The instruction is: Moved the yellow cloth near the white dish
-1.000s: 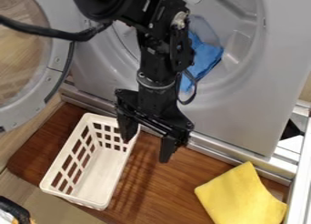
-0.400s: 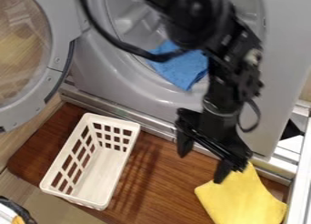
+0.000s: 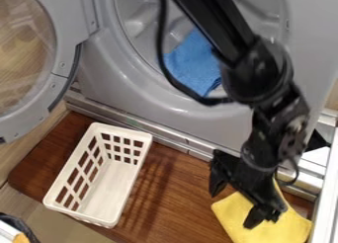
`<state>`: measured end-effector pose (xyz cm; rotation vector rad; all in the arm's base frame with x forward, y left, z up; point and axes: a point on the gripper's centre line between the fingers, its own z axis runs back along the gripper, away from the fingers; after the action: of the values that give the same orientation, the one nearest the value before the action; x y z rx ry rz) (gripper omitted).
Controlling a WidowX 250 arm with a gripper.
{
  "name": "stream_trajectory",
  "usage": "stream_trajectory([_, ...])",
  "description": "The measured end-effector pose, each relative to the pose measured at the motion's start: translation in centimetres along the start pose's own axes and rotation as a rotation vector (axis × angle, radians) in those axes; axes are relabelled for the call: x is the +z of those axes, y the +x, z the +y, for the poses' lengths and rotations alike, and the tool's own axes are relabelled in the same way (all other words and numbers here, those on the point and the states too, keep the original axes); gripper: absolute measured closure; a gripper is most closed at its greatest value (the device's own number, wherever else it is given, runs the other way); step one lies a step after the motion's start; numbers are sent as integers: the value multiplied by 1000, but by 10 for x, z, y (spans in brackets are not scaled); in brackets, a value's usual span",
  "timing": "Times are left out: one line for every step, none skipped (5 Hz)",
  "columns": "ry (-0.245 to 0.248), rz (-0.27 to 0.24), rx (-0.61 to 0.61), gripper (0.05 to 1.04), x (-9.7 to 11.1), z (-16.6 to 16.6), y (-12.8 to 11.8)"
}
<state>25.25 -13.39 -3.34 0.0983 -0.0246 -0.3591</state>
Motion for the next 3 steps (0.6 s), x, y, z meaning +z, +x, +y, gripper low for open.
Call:
stream_trajectory([-5, -2, -12, 84, -12, -5, 9])
stream_trajectory([-9, -6, -46, 84, -23, -18, 18])
stream_trajectory([-57, -30, -78, 84, -25, -29, 22])
